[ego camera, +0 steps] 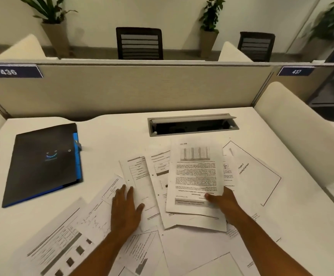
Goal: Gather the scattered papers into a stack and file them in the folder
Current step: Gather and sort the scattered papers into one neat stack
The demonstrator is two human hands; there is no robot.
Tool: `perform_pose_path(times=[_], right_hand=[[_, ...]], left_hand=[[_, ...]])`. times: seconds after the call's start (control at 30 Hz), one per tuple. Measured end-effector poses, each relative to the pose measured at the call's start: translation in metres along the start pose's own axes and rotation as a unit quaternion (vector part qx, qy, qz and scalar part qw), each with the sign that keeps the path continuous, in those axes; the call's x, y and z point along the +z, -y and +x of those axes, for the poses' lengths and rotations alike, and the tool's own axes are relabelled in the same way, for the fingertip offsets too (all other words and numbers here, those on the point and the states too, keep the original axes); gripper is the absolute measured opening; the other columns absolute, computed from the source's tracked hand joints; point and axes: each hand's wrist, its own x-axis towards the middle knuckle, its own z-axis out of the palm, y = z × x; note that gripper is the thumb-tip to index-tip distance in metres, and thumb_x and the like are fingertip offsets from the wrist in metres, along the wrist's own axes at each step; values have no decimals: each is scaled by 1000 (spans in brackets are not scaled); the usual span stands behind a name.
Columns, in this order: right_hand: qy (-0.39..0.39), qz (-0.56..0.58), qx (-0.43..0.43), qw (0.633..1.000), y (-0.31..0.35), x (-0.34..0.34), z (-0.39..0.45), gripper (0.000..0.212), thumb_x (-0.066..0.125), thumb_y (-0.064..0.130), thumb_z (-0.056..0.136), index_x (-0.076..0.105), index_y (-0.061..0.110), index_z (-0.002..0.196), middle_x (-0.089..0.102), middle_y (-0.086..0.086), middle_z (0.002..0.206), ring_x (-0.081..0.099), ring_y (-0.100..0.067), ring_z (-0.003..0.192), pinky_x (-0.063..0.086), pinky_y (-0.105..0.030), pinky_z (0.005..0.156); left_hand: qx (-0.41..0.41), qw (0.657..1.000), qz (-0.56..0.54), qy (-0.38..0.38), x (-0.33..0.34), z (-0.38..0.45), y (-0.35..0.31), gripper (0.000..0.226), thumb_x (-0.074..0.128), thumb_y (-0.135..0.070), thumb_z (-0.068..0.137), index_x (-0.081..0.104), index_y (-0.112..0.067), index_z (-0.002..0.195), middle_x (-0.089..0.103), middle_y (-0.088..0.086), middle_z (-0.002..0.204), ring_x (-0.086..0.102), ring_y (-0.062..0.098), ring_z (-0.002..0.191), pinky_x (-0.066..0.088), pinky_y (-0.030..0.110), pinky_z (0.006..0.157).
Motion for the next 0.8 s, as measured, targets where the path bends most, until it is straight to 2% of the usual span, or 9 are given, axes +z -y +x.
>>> perform_pose_path(times=[0.1, 0.23, 0.37, 0.47, 0.57, 0.67, 0.73, 0.8], right_hand=[[5, -41, 19, 999, -4, -17, -4, 50, 85, 5, 76, 66, 15, 122, 76, -5, 113, 71, -31, 104, 58, -53, 94], [3, -80, 12, 997, -5, -13, -6, 44, 81, 9, 81, 67, 17, 122, 74, -5, 119, 70, -28, 107, 56, -51, 98], [-13, -59, -16, 998, 5, 16, -15, 41, 79, 17, 86, 67, 17, 125, 73, -1, 116, 69, -25, 108, 55, -44, 100], [-4, -37, -22, 999, 6, 34, -19, 43, 79, 15, 85, 66, 19, 126, 73, 0, 119, 68, -24, 110, 54, -43, 102], [15, -45, -25, 999, 7, 43, -21, 53, 81, 8, 80, 62, 20, 129, 71, 1, 121, 66, -23, 113, 54, -44, 103], [65, -47, -21, 997, 6, 47, -23, 56, 83, 3, 75, 60, 25, 121, 72, 5, 118, 67, -19, 112, 58, -37, 94], [96, -54, -15, 994, 8, 50, -28, 55, 82, -2, 75, 58, 28, 115, 72, 10, 111, 68, -13, 107, 59, -24, 80], [121, -66, -13, 990, 9, 54, -32, 56, 81, -4, 76, 57, 28, 116, 71, 11, 112, 67, -14, 109, 59, -20, 75]], left_hand=[[-16, 998, -60, 19, -3, 0, -2, 81, 62, -33, 89, 15, -17, 153, 0, 2, 163, -2, 23, 149, 8, 39, 121], [-3, 990, -135, 40, -12, 1, -10, 89, 72, -15, 81, 19, -21, 152, 26, 2, 157, 21, 23, 145, 23, 40, 117], [-2, 981, -189, 44, -17, 5, -19, 85, 76, -17, 76, 28, -23, 147, 41, 2, 147, 39, 22, 134, 37, 44, 111], [-35, 959, -279, 35, -25, 6, -31, 80, 75, -11, 78, 31, -22, 144, 40, 5, 144, 43, 24, 131, 43, 46, 107], [-100, 920, -378, 29, -32, 6, -36, 90, 75, -9, 79, 19, -24, 148, 40, 8, 145, 45, 28, 131, 44, 49, 104], [-140, 900, -411, 44, -38, 3, -36, 101, 75, -13, 81, 3, -22, 152, 36, 10, 152, 42, 30, 135, 38, 47, 108], [-148, 907, -389, 61, -40, -1, -36, 98, 75, -17, 82, 7, -17, 152, 32, 10, 154, 37, 31, 138, 35, 45, 111], [-143, 915, -370, 67, -41, -4, -36, 91, 75, -17, 81, 15, -16, 150, 36, 9, 152, 40, 31, 136, 38, 45, 109]])
